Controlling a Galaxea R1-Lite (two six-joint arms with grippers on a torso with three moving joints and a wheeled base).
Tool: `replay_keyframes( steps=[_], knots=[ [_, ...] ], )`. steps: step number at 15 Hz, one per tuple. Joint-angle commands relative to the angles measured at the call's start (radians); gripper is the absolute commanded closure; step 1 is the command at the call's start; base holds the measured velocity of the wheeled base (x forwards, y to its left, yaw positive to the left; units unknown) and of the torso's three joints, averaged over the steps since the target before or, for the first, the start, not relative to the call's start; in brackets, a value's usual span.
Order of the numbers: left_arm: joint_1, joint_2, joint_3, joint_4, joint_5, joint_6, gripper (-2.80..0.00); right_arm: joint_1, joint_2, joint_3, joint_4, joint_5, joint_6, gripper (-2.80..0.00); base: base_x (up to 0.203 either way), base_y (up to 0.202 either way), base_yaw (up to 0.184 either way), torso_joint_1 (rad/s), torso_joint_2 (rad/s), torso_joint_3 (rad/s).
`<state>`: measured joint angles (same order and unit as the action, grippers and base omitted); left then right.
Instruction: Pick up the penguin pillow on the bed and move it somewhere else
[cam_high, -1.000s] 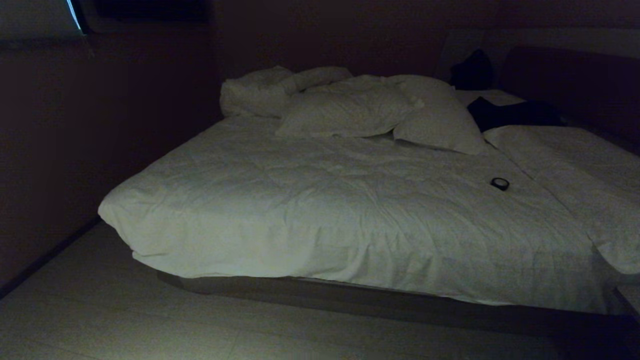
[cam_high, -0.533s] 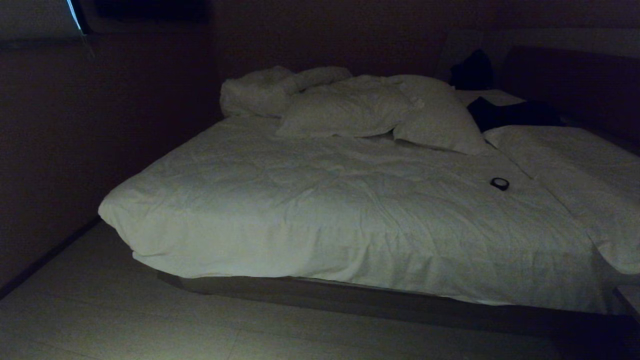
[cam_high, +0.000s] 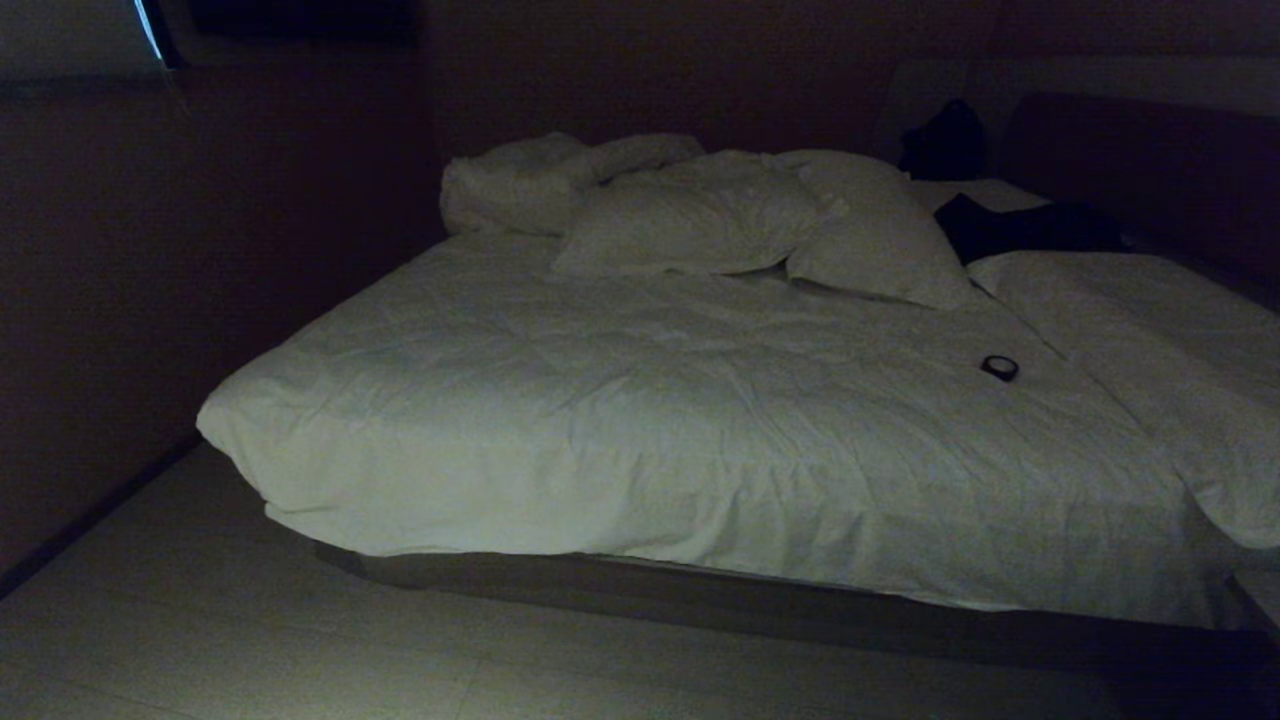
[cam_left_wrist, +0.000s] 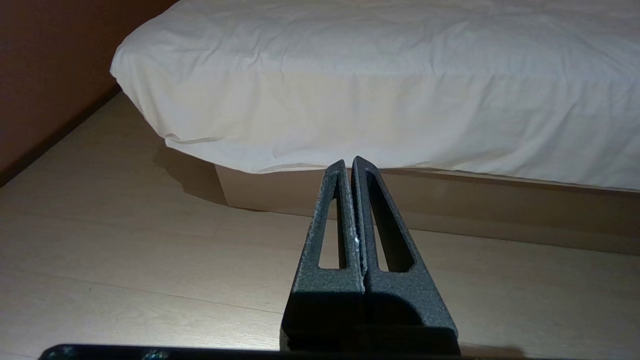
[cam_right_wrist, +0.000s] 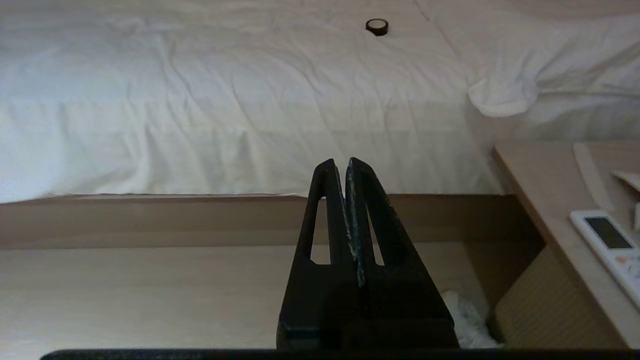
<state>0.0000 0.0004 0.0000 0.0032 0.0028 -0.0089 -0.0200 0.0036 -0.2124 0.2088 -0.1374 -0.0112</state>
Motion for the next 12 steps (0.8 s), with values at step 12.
replay_keyframes(
  steps=[12],
  knots=[
    [0.000,0.000,0.002,0.000,0.000,0.000,0.00,0.000,-0.001,0.154,-0.137,0.109,-0.041,0.00,0.000,0.000,0.000,0.000,0.00,0.000]
  ],
)
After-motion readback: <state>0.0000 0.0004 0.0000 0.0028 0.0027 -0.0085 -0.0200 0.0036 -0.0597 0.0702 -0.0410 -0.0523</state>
